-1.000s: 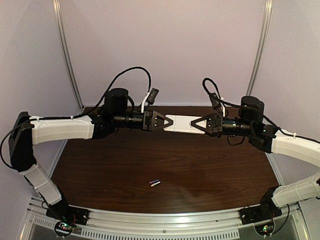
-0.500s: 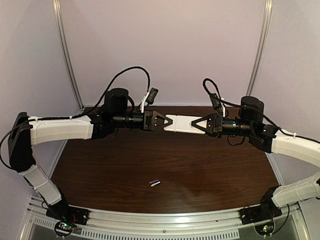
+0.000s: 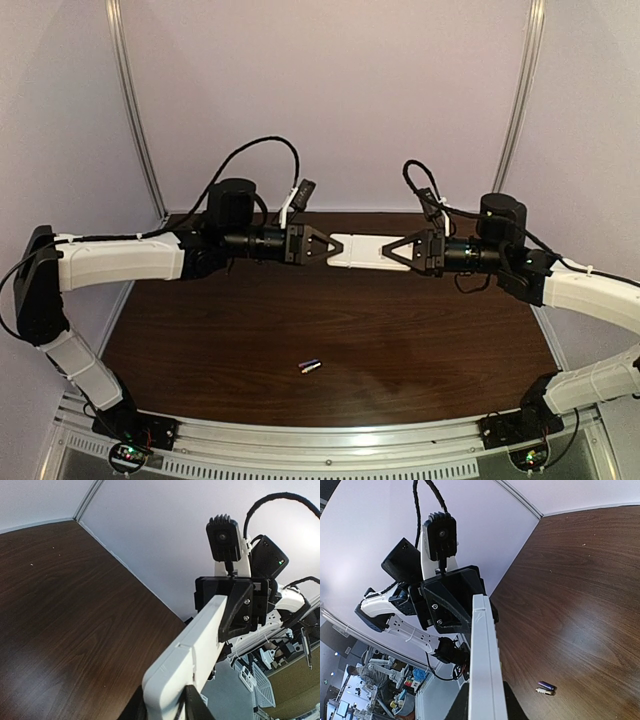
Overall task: Load the batteries into the remote control
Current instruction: Remove the battery cover from the remote control, then pass from the right arm to the left
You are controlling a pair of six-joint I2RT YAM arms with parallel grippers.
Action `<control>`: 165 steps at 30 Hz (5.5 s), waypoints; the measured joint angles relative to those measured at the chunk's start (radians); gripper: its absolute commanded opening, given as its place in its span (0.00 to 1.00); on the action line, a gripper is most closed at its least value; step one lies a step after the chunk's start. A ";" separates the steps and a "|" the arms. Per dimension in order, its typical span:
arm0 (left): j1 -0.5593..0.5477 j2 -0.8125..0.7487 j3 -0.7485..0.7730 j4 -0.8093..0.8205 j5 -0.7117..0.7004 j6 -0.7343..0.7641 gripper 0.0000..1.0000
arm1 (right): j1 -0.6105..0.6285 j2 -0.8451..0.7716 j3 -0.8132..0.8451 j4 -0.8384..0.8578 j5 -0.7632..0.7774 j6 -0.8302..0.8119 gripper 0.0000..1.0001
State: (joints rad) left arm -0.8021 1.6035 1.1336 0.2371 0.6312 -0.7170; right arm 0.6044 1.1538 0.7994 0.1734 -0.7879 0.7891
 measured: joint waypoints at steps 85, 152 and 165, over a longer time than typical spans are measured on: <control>0.017 -0.106 0.009 -0.127 -0.174 0.170 0.00 | -0.174 -0.030 -0.001 -0.208 0.093 -0.024 0.00; -0.070 -0.008 0.011 -0.318 0.273 0.466 0.60 | 0.002 -0.020 0.027 -0.439 -0.301 -0.380 0.00; -0.095 0.073 0.069 -0.325 0.393 0.463 0.24 | 0.053 0.016 0.109 -0.540 -0.296 -0.488 0.00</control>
State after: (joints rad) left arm -0.8967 1.6768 1.2026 -0.0875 1.0237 -0.2535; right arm 0.6571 1.1694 0.9089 -0.3664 -1.0843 0.3012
